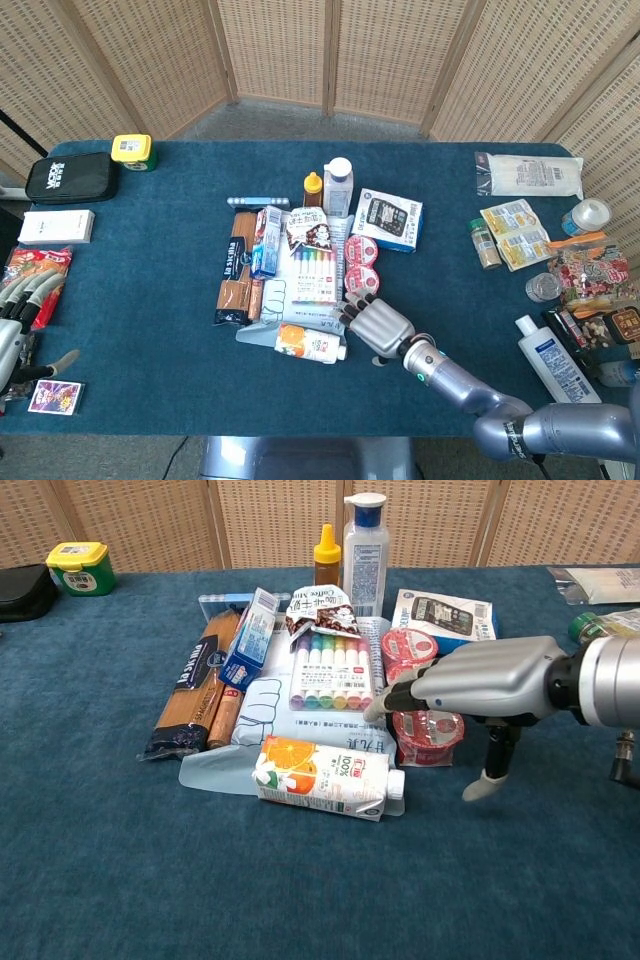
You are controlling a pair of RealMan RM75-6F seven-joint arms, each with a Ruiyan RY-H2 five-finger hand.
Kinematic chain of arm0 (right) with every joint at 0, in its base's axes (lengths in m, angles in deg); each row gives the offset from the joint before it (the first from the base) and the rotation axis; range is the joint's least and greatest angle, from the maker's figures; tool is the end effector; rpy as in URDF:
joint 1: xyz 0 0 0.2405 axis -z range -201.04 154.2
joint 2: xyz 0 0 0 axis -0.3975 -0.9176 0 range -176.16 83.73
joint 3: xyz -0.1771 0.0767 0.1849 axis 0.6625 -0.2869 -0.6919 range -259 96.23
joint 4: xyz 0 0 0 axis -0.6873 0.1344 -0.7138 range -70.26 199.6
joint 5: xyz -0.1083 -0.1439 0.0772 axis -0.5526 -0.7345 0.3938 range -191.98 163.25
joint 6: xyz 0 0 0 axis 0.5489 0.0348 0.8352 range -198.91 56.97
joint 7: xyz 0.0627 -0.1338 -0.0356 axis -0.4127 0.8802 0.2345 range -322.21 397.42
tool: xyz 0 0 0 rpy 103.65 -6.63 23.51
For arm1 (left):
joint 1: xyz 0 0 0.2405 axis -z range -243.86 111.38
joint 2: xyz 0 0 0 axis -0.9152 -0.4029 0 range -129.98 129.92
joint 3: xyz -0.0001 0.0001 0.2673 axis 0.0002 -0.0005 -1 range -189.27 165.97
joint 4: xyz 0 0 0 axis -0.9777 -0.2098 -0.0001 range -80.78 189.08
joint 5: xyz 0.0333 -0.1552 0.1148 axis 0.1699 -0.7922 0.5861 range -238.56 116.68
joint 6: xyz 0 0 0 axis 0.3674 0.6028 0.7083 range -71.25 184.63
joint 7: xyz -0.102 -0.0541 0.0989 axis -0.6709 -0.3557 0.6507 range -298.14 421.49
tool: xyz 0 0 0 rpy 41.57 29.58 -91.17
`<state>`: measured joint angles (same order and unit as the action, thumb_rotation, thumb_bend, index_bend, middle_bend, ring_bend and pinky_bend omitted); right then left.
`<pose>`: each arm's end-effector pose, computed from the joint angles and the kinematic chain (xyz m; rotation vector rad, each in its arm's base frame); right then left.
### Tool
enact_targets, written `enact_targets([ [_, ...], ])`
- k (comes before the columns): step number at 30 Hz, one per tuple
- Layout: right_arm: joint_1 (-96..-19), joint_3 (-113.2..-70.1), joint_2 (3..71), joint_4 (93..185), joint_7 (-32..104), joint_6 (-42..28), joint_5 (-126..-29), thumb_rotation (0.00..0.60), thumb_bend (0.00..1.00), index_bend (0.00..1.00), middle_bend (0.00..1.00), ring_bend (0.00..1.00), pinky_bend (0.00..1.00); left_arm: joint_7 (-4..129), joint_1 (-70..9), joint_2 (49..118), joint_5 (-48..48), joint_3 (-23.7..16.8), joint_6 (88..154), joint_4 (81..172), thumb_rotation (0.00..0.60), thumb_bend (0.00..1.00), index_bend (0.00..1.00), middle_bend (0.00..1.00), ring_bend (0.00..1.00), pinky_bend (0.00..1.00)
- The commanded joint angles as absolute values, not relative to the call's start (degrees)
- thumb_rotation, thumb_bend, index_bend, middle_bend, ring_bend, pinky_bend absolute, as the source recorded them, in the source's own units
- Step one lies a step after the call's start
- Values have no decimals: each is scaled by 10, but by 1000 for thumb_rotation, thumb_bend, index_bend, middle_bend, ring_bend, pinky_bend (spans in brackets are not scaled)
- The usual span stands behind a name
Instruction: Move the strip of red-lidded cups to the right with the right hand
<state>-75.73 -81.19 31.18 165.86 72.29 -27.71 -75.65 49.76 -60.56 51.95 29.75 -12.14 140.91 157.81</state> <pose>-0.1233 -0.3072 -0.0069 2.3783 -0.6647 0.6079 -0.2806 0.1781 0.2110 -1.4307 -1.0745 -1.0478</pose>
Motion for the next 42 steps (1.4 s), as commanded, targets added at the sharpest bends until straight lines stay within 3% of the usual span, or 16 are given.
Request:
enact_targets([
  [1, -761, -808, 316, 1654, 726, -281, -751, 596, 176, 0, 0, 0, 0, 496, -606, 520, 298, -121, 1409, 1577, 600, 236, 0, 0, 0, 0],
  [22, -744, -762, 258, 1627, 753, -247, -683, 588, 175, 0, 50, 0, 0, 495, -601, 522, 304, -119, 1407, 1575, 600, 236, 0, 0, 0, 0],
  [31, -748, -785, 248, 1561, 729, -252, -629, 584, 179, 0, 50, 0, 0, 495, -600, 522, 305, -119, 1407, 1575, 600, 236, 0, 0, 0, 0],
  [42, -752, -819, 237, 1596, 715, -226, -611, 552, 183, 0, 32, 0, 0, 491, -601, 525, 311, -121, 1411, 1573, 600, 236, 0, 0, 0, 0],
])
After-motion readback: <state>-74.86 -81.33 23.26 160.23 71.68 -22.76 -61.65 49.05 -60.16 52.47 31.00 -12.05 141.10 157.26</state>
